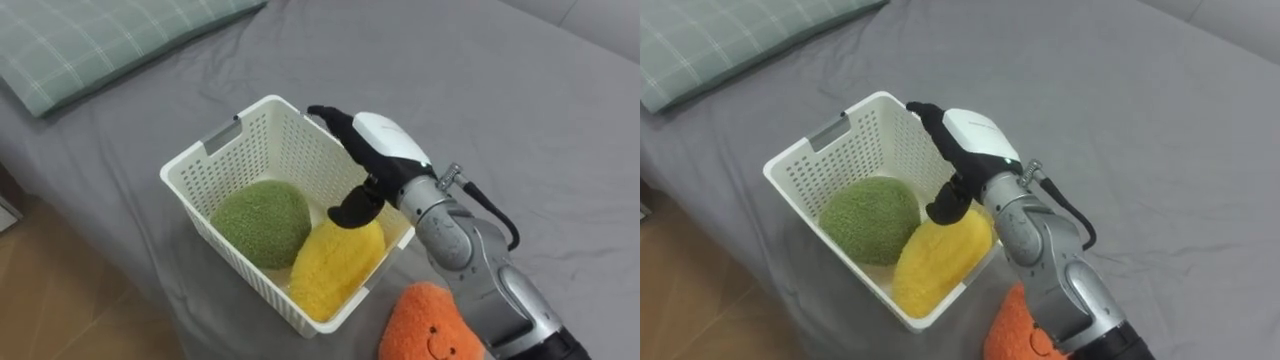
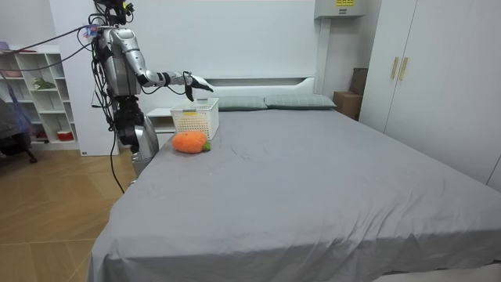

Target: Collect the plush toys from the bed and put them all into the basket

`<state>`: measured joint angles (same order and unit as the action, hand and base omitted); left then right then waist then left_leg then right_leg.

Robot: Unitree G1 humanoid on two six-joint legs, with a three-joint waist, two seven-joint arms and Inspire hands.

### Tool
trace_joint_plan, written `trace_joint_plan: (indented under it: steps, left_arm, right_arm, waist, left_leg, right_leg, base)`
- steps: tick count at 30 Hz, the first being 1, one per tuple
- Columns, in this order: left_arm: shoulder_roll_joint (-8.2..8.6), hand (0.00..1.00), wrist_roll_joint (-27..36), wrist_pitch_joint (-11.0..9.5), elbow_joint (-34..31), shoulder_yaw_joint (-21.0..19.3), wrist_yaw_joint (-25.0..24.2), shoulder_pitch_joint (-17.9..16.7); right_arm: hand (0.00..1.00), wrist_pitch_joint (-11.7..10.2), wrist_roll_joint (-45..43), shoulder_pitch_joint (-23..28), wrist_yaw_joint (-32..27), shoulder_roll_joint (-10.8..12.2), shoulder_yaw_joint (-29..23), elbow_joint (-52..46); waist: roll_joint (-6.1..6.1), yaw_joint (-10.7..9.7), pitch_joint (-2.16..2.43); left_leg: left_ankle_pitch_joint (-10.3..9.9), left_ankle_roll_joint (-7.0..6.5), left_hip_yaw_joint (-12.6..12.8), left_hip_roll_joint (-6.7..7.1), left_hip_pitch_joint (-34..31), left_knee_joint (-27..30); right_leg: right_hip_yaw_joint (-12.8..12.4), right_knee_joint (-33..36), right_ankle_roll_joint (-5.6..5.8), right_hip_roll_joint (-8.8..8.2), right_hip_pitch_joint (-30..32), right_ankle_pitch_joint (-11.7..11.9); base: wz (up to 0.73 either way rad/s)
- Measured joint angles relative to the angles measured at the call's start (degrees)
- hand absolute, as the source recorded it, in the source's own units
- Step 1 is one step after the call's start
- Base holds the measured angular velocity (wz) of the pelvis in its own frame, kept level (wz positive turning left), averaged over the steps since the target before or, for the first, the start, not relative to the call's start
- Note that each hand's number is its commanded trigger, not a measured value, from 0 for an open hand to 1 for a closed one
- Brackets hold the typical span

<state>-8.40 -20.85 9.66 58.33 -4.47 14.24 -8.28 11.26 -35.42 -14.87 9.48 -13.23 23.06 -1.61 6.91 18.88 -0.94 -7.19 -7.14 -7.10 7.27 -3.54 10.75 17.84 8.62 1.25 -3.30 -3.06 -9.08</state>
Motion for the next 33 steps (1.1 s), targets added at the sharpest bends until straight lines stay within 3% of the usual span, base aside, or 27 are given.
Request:
trace_joint_plan:
  steps: [4,10,13,16,26,30,33]
  left_arm:
    - [0.0,0.0,0.5,-0.2,0.0,-1.7,0.3,-0.3]
    - [-0.01,0.0,2.5,-0.3,-0.9,-2.1,1.4,-2.4]
    - [0.21,0.0,3.1,-0.4,-1.5,-2.4,1.4,-2.5]
    - [0.79,0.0,4.2,-0.6,-1.6,-3.0,1.5,-3.7]
    - [1.28,0.0,4.5,-1.4,-1.7,-6.2,2.0,-6.5]
    - [1.14,0.0,4.4,-1.6,-1.4,-7.0,2.6,-6.4]
    - [1.09,0.0,4.4,-2.6,-1.0,-8.4,3.0,-6.3]
  right_arm:
    - [0.0,-0.3,3.4,0.0,-1.0,-0.2,-3.5,-1.8]
    - [0.0,-1.3,9.5,0.2,-5.2,-0.2,-7.7,-1.9]
    - [0.0,-1.8,11.8,1.6,-6.8,-0.2,-10.1,-1.9]
    - [0.0,-2.0,13.3,5.0,-8.9,-0.2,-12.0,-1.9]
    - [0.0,-3.2,16.3,13.6,-12.5,-1.5,-18.4,-2.0]
    - [0.0,-4.2,17.5,15.6,-12.9,-1.9,-20.5,0.0]
    - [0.0,-4.6,17.4,18.6,-13.3,-1.6,-20.8,3.5]
  waist:
    - [0.01,-0.2,0.05]
    - [0.02,-4.4,0.25]
    - [-0.22,-4.8,0.23]
    - [-1.32,-6.2,1.05]
    - [-2.21,-9.7,1.04]
    - [-2.77,-11.1,0.7]
    - [-2.3,-12.3,0.99]
  left_leg:
    - [0.0,-0.01,0.4,-0.03,0.4,0.0]
    - [0.0,-0.04,0.6,-0.03,1.3,0.1]
    - [0.0,-0.04,0.8,-0.04,1.8,0.1]
    - [-0.1,-0.15,1.1,-0.04,2.5,-0.3]
    - [-0.2,-0.22,3.9,-0.71,4.6,-1.3]
    - [-0.4,-0.32,5.0,-0.85,4.8,-1.6]
    - [-0.7,-0.39,5.0,-0.86,4.7,-1.4]
  right_leg:
    - [-0.4,0.0,0.02,-0.4,-0.2,0.0]
    - [-0.5,0.0,0.08,-0.4,-1.3,0.0]
    - [-0.7,0.0,0.11,-0.43,-1.7,0.0]
    - [-1.3,0.1,0.28,-0.46,-2.2,0.1]
    - [-4.0,0.1,0.22,-0.12,-2.8,0.2]
    - [-5.4,0.1,0.22,0.21,-2.9,0.2]
    - [-5.2,0.2,0.24,0.22,-2.9,0.2]
  base:
    - [-0.03]
    - [0.0]
    - [-0.02]
    - [-0.07]
    - [-0.15]
    - [-0.15]
    - [-0.02]
